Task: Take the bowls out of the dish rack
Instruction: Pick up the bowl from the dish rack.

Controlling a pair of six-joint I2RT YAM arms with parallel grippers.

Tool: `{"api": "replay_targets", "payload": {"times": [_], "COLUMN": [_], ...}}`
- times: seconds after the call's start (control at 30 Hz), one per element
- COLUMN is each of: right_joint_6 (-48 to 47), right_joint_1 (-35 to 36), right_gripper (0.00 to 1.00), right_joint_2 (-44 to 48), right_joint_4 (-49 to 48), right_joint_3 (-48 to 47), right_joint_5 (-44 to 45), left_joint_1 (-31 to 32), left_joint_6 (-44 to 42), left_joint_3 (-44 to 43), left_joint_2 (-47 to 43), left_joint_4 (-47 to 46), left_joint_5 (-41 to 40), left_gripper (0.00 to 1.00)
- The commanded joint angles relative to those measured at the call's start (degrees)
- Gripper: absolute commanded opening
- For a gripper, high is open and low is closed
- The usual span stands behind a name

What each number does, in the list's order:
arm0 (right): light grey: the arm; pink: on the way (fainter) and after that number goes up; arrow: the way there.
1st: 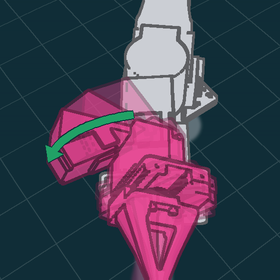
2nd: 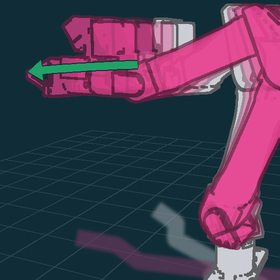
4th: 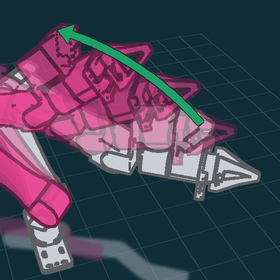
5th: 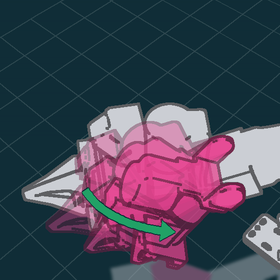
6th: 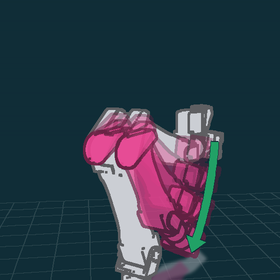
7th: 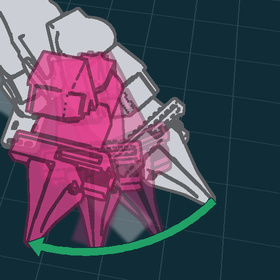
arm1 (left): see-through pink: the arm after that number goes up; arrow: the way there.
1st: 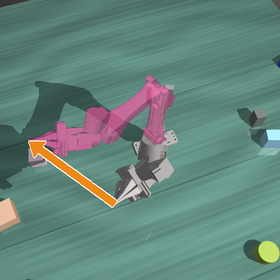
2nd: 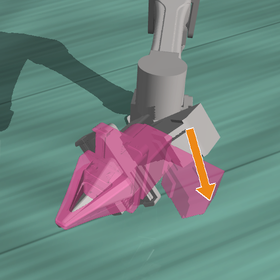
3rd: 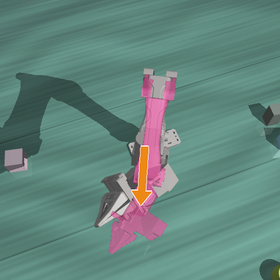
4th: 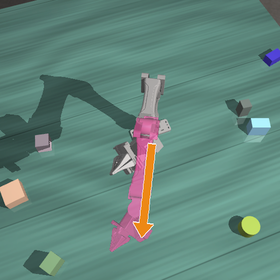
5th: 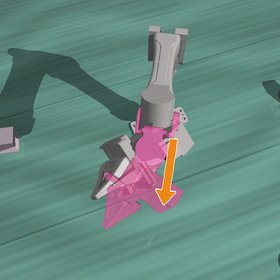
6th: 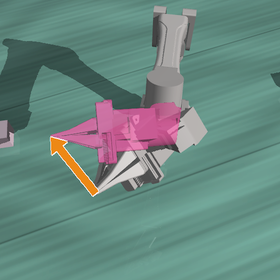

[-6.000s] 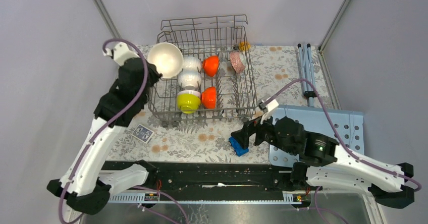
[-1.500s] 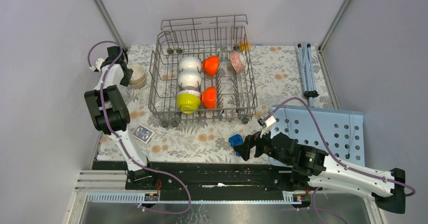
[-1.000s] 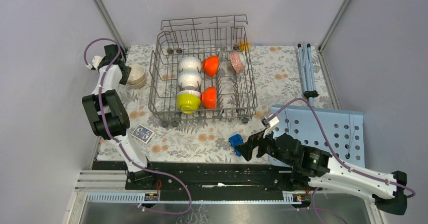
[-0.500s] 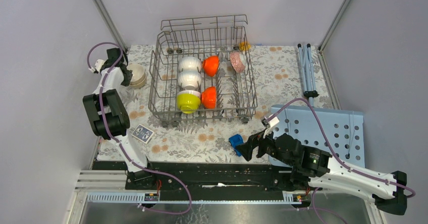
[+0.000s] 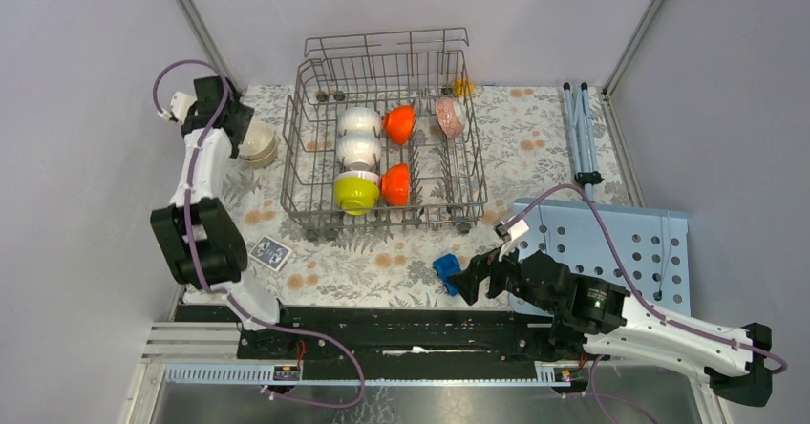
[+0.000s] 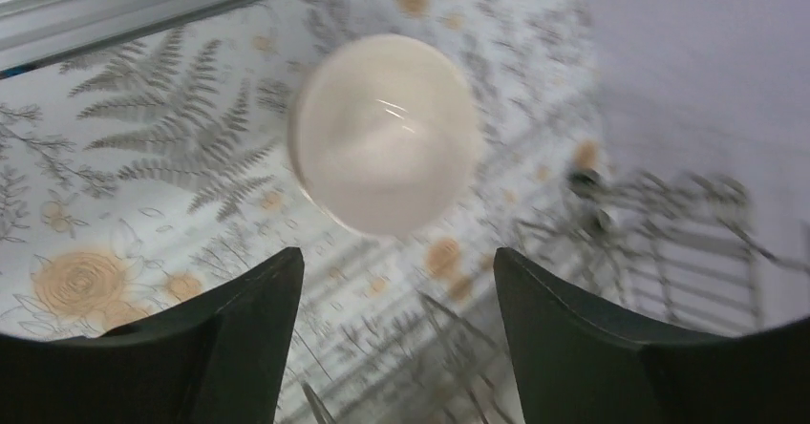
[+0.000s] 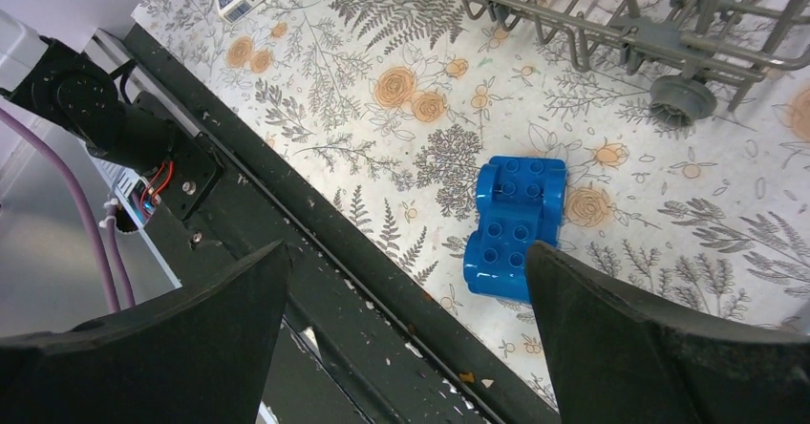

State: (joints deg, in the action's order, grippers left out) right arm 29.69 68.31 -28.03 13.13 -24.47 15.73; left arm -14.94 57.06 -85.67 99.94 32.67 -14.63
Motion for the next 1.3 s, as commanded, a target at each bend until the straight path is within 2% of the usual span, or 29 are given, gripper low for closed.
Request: {"api": "replay_targets", "payload": {"times": [0.0, 0.17, 0.33, 0.47, 0.57, 0.63, 0.7, 0.77, 0.87, 1.13, 1.27], "right_joint_6": [-2.03, -4.99, -8.47, -11.22, -13.23, -14.21, -12.71, -10.14, -8.93, -5.66, -2.56], "right_joint_1": [0.24, 0.23, 0.24, 0.24, -0.11, -2.01, -7.41, -16.05, -22.15, -24.35, -25.19], "right_gripper": [0.99, 1.0, 1.0, 1.0, 1.0, 0.99, 0.98, 0.94, 0.87, 0.73, 0.67], "right_joint_2": [0.5, 1.63, -1.75, -12.46, -21.72, -27.26, -31.51, -34.44, -37.86, -47.15, -52.6], "right_joint_4": [2.73, 6.12, 6.47, 6.91, 6.72, 5.93, 5.37, 3.37, -2.1, -11.8, -15.46], "right_joint_3": [-6.27, -11.87, -19.11, -26.66, -32.12, -35.4, -38.03, -38.72, -37.5, -36.83, -39.04], "right_joint_5": [3.78, 9.06, 16.64, 22.52, 28.16, 28.83, 23.43, 15.31, 6.8, -9.19, -14.13], "left_joint_1": [6.26, 16.25, 30.15, 39.62, 41.79, 41.91, 41.83, 41.83, 41.81, 41.83, 41.83], "left_joint_6": [-1.95, -11.78, -23.46, -30.15, -30.86, -30.87, -30.89, -30.63, -29.92, -25.23, -23.62], "left_joint_3": [-1.59, 3.91, 8.54, 12.58, 17.22, 20.53, 23.28, 24.84, 26.68, 35.07, 38.61], "left_joint_2": [-11.87, -24.11, -31.8, -34.39, -35.79, -36.67, -37.44, -38.26, -40.0, -49.14, -52.97], "left_joint_4": [-2.18, -9.21, -15.48, -16.4, -17.15, -18.57, -19.84, -19.84, -19.28, -17.43, -16.98], "left_joint_5": [-2.4, -1.63, 2.11, 4.89, 7.19, 8.34, 8.48, 8.31, 8.51, 3.69, 1.89], "left_gripper": [0.82, 0.92, 0.94, 0.94, 0.94, 0.94, 0.94, 0.94, 0.94, 0.94, 0.93]}}
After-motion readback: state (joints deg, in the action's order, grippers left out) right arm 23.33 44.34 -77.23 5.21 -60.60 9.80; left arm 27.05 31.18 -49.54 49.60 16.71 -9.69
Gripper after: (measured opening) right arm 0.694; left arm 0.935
